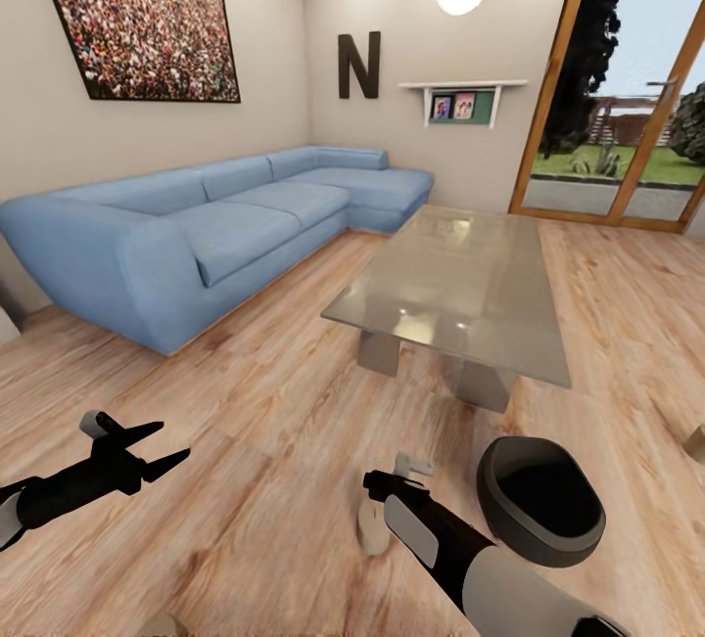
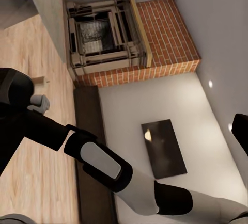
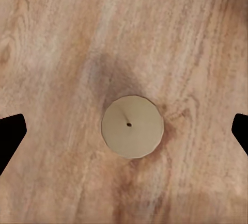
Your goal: Place each of the two pumpkins and all three candles from the living room inside a cabinet in the living room (use any cabinet), then make sure every cabinet is closed, and position the cauldron so it is next to a table in the living room.
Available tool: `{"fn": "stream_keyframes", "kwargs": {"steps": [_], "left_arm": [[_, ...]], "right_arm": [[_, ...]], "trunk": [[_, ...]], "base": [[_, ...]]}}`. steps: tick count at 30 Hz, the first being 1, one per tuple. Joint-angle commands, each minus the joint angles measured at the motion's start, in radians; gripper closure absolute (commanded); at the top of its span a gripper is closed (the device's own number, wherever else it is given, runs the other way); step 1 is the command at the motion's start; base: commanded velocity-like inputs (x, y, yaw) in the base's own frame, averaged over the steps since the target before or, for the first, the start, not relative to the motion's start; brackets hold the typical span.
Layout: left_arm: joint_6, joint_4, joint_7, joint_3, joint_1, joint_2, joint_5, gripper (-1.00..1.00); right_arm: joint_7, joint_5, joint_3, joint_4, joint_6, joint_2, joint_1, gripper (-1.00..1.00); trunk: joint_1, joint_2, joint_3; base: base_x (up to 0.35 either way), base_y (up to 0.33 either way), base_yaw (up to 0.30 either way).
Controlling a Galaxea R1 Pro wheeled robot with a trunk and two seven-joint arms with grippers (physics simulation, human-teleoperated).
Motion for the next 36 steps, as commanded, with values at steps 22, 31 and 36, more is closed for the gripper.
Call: {"fn": "stream_keyframes", "kwargs": {"steps": [22,31,36], "left_arm": [[0.007,0.0,-0.004,-0.029,-0.001,0.0,0.007,-1.0],[0.007,-0.006,-0.004,-0.03,-0.001,-0.003,0.006,-1.0],[0.007,-0.007,-0.005,-0.031,-0.001,-0.003,0.007,-1.0]], "right_arm": [[0.018,0.003,0.008,0.02,0.196,-0.001,-0.052,-1.0],[0.063,0.004,0.01,0.02,0.237,-0.002,-0.077,-1.0],[0.074,0.017,0.017,0.022,0.237,-0.002,-0.077,-1.0]], "trunk": [[0.01,-0.006,-0.086],[0.014,-0.008,-0.121],[0.016,-0.009,-0.14]], "base": [[0.0,0.0,0.0],[0.0,0.0,0.0],[0.0,0.0,0.0]]}}
